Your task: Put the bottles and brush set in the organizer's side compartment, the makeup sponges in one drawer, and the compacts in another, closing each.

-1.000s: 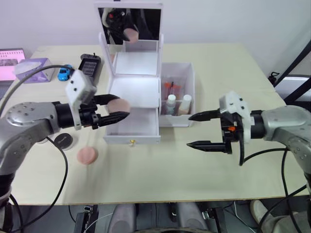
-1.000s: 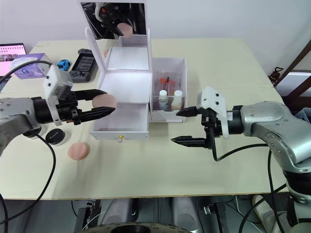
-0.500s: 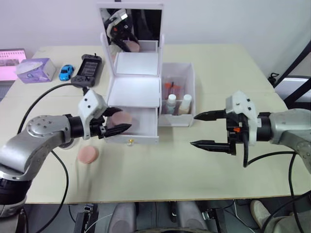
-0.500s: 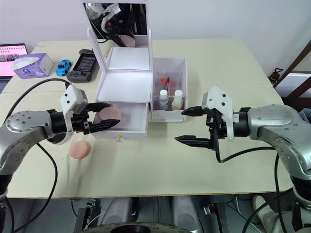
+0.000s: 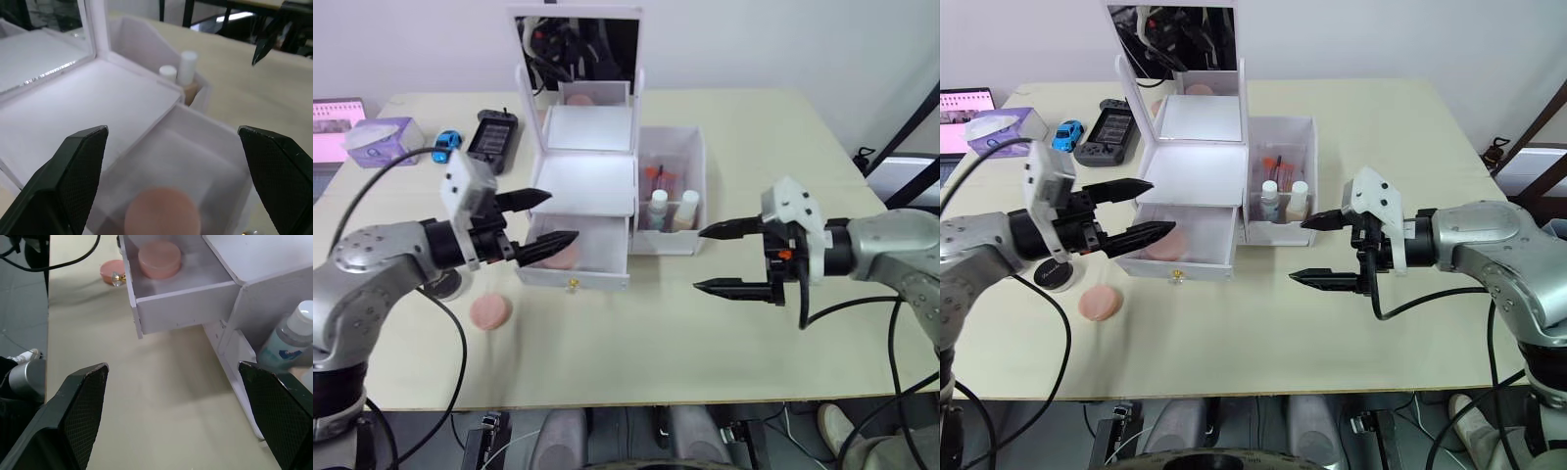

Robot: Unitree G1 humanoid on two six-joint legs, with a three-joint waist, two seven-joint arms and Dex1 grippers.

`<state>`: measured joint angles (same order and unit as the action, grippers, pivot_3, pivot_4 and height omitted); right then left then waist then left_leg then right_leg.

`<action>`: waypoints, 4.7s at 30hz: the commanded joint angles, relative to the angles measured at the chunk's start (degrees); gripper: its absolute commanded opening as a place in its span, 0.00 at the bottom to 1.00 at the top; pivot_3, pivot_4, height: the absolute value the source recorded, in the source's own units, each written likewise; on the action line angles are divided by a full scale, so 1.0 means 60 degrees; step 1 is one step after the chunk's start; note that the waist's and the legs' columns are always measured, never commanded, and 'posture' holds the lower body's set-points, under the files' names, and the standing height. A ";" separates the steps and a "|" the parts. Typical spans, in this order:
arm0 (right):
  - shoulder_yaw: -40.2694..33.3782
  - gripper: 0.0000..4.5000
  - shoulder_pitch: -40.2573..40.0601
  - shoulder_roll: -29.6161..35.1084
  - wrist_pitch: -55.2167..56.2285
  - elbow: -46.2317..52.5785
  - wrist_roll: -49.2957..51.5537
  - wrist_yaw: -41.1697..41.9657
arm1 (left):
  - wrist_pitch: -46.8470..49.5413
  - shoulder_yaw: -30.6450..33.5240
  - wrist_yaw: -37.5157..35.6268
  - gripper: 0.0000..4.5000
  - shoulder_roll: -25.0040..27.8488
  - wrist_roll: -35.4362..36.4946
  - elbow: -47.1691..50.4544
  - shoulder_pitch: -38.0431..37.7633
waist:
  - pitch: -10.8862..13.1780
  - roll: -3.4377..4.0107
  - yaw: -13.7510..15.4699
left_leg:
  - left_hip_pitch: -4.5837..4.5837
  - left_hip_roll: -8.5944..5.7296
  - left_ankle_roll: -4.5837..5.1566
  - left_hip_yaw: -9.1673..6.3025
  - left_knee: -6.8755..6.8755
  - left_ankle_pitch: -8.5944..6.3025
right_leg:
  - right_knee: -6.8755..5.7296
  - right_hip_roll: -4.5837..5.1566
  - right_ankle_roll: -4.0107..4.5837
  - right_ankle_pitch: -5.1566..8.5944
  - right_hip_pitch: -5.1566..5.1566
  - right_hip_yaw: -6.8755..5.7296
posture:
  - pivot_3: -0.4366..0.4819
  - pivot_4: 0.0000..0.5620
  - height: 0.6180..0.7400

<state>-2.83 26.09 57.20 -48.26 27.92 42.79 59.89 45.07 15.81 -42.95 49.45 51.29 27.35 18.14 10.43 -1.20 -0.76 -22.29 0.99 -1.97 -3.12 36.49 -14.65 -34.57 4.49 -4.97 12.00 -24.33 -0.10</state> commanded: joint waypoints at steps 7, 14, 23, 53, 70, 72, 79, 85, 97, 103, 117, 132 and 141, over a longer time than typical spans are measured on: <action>-0.0153 1.00 0.1157 -0.0525 0.1165 -0.1716 -0.0352 0.0629 | -0.0592 0.3822 -0.0824 0.99 0.0916 -0.0515 -0.0895 -0.2288 | 0.0000 0.0002 -0.0046 | 0.0027 0.0001 0.0000 0.0006 0.0009 0.0000 | -0.0034 -0.0001 0.0004 0.0003 0.0000 0.0003 | 0.48 0.27 1.00; -0.0845 1.00 0.0406 -0.0481 0.1824 -0.2985 -0.0534 0.1082 | -0.2569 0.5533 -0.1111 0.99 -0.0451 -0.2099 -0.1128 -0.5105 | -0.0002 -0.0003 0.0033 | 0.0008 -0.0001 -0.0002 0.0012 0.0019 -0.0001 | -0.0018 0.0014 0.0008 0.0004 0.0000 0.0003 | 0.48 0.27 1.00; -0.2171 1.00 -0.1862 0.0140 0.2552 -0.3563 -0.0971 0.1653 | -0.4628 0.5612 -0.1898 0.99 -0.2276 -0.2825 -0.1169 -0.7763 | -0.0007 -0.0006 0.0024 | -0.0007 0.0002 -0.0004 0.0027 0.0044 -0.0003 | 0.0020 0.0024 0.0004 0.0004 0.0007 0.0001 | 0.48 0.27 1.00; -0.1715 1.00 -0.1592 -0.0276 0.2075 -0.2307 -0.0436 0.1407 | -0.5057 0.5362 -0.3427 0.99 -0.0635 -0.2608 -0.3684 -0.7532 | -0.0004 0.0005 -0.0047 | 0.0013 0.0145 -0.0032 0.0213 0.0079 -0.0040 | 0.0057 0.0007 0.0010 -0.0001 -0.0052 -0.0009 | 0.48 0.27 1.00; -0.1256 1.00 -0.0370 -0.0100 0.0964 -0.0707 0.0131 0.0751 | -0.4458 0.2655 -0.1632 0.99 -0.1770 -0.3815 -0.1603 -0.7583 | -0.0015 -0.0017 0.0020 | -0.0001 0.0139 -0.0040 0.0233 0.0086 -0.0047 | 0.0062 0.0014 0.0015 -0.0004 -0.0061 -0.0007 | 0.48 0.27 1.00; -0.1316 1.00 -0.0419 -0.0014 0.0996 -0.0749 0.0053 0.0736 | -0.4311 0.2370 -0.1407 0.99 -0.1759 -0.3972 -0.1739 -0.7391 | -0.0015 -0.0017 0.0023 | 0.0001 0.0139 -0.0040 0.0233 0.0087 -0.0047 | 0.0061 0.0014 0.0015 -0.0004 -0.0060 -0.0007 | 0.48 0.27 1.00; -0.1483 1.00 -0.0559 -0.0037 0.1000 -0.0564 0.0098 0.0585 | -0.4084 0.1594 -0.0935 0.99 -0.1795 -0.4267 -0.1904 -0.6800 | -0.0015 -0.0017 0.0019 | 0.0001 0.0139 -0.0040 0.0235 0.0088 -0.0046 | 0.0060 0.0014 0.0016 -0.0005 -0.0059 -0.0007 | 0.48 0.27 1.00; -0.1783 1.00 -0.0695 -0.0051 0.1121 -0.0056 0.0501 0.0704 | -0.3812 0.1001 -0.0754 0.99 -0.1662 -0.4509 -0.2074 -0.6329 | -0.0016 -0.0015 0.0037 | 0.0004 0.0138 -0.0039 0.0231 0.0086 -0.0046 | 0.0044 0.0011 0.0017 -0.0008 -0.0058 -0.0007 | 0.48 0.27 1.00; -0.1748 1.00 -0.0741 0.0070 0.1169 0.0035 0.0478 0.0591 | -0.3893 0.0995 -0.0878 0.59 -0.1486 -0.4481 -0.2158 -0.5637 | -0.0023 -0.0003 0.0049 | 0.0013 0.0139 -0.0040 0.0238 0.0099 -0.0046 | 0.0058 0.0022 0.0016 -0.0006 -0.0038 -0.0007 | 0.48 0.27 1.00; -0.1637 1.00 -0.0603 0.0096 0.1236 -0.0121 0.0484 0.0770 | -0.2527 0.2380 -0.0552 0.59 -0.1325 -0.2579 -0.1766 -0.4357 | -0.0017 -0.0014 0.0036 | 0.0005 0.0139 -0.0039 0.0229 0.0093 -0.0046 | 0.0045 0.0013 0.0016 -0.0008 -0.0045 -0.0009 | 0.48 0.27 1.00; -0.1966 1.00 -0.0564 0.0163 0.1020 0.0003 0.0901 0.0724 | -0.0133 0.0074 -0.1149 0.59 0.0845 -0.0825 -0.1227 0.0658 | -0.0013 -0.0022 0.0046 | 0.0007 0.0129 -0.0037 0.0218 0.0089 -0.0045 | 0.0034 0.0000 0.0016 -0.0014 -0.0036 -0.0004 | 0.48 0.27 1.00; -0.3396 1.00 -0.1680 0.0425 -0.0001 0.1366 0.2062 -0.0664 | -0.0628 -0.3416 -0.1935 0.59 0.0246 -0.2678 -0.0725 0.2523 | -0.0010 -0.0026 0.0034 | 0.0001 0.0134 -0.0025 0.0209 0.0100 -0.0049 | 0.0036 -0.0020 -0.0001 -0.0054 -0.0027 0.0002 | 0.48 0.27 1.00; -0.3875 1.00 -0.2075 0.0637 -0.0292 0.1754 0.2554 -0.1288 | -0.0517 -0.3594 -0.2289 0.59 0.0206 -0.3046 -0.0784 0.2751 | -0.0009 -0.0030 0.0032 | 0.0002 0.0134 -0.0025 0.0208 0.0099 -0.0049 | 0.0036 -0.0020 -0.0002 -0.0054 -0.0025 0.0004 | 0.48 0.27 1.00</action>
<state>-23.78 13.44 59.80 -50.38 37.08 57.16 52.60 42.23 -6.11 -56.08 50.05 33.67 21.90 33.26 10.38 -1.38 -0.57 -22.28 1.79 -2.12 -1.87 37.09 -14.94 -34.36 4.37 -4.99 11.68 -24.48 -0.08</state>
